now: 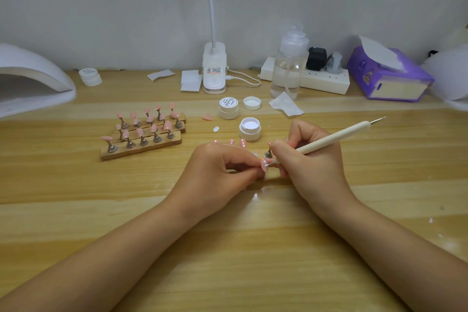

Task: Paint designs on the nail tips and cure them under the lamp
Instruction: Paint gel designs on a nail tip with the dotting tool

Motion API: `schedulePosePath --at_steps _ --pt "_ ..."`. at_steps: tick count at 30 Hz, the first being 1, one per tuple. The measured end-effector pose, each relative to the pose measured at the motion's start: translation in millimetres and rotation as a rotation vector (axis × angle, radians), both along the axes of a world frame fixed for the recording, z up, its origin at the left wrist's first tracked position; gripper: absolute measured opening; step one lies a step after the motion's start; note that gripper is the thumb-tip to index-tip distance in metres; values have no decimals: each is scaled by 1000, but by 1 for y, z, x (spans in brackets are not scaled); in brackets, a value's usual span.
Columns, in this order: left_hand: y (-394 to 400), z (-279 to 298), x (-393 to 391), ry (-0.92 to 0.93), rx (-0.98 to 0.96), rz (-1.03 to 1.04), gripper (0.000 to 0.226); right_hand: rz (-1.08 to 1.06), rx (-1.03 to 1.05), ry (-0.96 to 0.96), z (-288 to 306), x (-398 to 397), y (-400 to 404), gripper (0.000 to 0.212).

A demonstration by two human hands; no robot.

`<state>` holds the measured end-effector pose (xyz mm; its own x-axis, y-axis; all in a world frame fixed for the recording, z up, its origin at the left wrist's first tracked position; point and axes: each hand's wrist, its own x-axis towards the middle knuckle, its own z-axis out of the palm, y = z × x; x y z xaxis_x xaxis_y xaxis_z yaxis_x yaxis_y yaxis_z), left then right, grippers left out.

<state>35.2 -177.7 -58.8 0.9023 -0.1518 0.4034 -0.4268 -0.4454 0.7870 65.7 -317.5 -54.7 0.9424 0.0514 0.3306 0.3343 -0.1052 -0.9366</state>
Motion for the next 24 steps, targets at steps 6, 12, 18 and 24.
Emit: schedulePosePath --at_steps 6,12,18,24 --pt "0 0 0 -8 -6 -14 24 2 -8 1 0 -1 0 28" --pt "0 -1 0 -11 0 -10 19 1 3 -1 0 0 0 29" --pt "0 0 0 -17 -10 -14 24 13 -9 -4 2 -1 0 28" --pt "0 0 0 -17 -4 -17 24 15 11 -20 0 1 -1 34"
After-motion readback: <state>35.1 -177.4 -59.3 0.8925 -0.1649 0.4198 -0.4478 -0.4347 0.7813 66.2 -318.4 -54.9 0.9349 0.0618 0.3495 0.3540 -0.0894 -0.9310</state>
